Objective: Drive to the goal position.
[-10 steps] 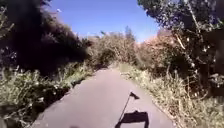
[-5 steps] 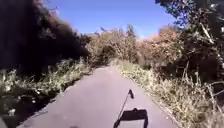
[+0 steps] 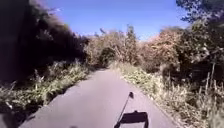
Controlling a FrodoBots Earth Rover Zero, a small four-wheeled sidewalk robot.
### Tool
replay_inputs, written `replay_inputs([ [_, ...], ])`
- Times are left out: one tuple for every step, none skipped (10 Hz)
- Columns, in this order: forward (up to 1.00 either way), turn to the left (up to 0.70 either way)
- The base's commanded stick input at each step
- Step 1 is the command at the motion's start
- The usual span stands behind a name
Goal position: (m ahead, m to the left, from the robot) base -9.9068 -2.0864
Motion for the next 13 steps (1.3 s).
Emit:
replay_inputs([
  [1.00, 0.01],
  [1.00, 0.06],
  [0.00, 0.04],
  [0.00, 0.08],
  [0.00, 0.09],
  [0.00, 1.00],
  [0.00, 1.00],
  [0.00, 1.00],
  [0.00, 1.00],
  [0.00, 1.00],
  [0.00, 1.00],
  [0.00, 1.00],
  [0.00, 1.00],
])
